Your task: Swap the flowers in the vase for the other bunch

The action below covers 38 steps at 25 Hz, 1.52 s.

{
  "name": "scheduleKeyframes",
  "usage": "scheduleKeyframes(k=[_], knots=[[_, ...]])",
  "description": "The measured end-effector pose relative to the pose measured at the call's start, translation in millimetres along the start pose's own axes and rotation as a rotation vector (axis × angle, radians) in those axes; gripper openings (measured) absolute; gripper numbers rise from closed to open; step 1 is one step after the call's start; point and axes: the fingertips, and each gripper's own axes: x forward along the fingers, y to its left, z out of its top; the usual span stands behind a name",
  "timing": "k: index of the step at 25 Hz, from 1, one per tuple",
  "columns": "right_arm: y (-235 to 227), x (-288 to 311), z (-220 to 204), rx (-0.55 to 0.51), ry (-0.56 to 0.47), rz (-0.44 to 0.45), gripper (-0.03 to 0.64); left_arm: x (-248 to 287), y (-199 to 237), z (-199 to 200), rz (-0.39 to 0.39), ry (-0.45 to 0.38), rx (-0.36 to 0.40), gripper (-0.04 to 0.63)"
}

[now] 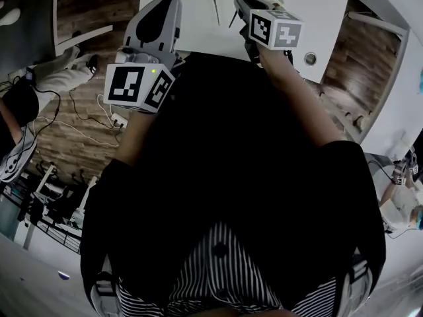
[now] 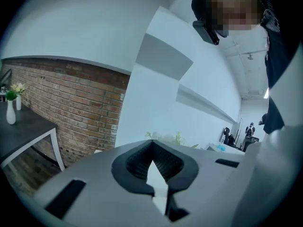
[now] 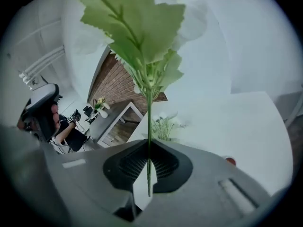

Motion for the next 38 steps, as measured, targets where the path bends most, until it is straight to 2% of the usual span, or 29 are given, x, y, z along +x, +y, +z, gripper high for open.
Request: scheduleKeyframes(k=[11,19,24,30,38], knots=[[-71.6,76.5,-61.7,0.252,0.238,-0.066,0.017,8.2,21.2,-11.7,0.037,0.020,-0.033,0.003],[-115.5,115.2,-78.8,0.276,0.285,-0.206,0.017,11.9,46.7,-19.4,0.045,0.056,-0.052,0.003],[-128.5,118.1,-83.7,0.262,0.294,-0.256,0.029,7.7,50.0,-22.1,0.039,0.068,-0.059,0.003],[-133.3,135.4,-82.0,0.151,0.332,-0.299,0.126,25.9,73.0,-32.5,0.028,0.091,-0.084,0.003],[-112.4,95.4,-56.8,0.038,0.282,-0.312,0.150,37.0,66.1,-33.3,-0.003,0.078,-0.088,0.003]])
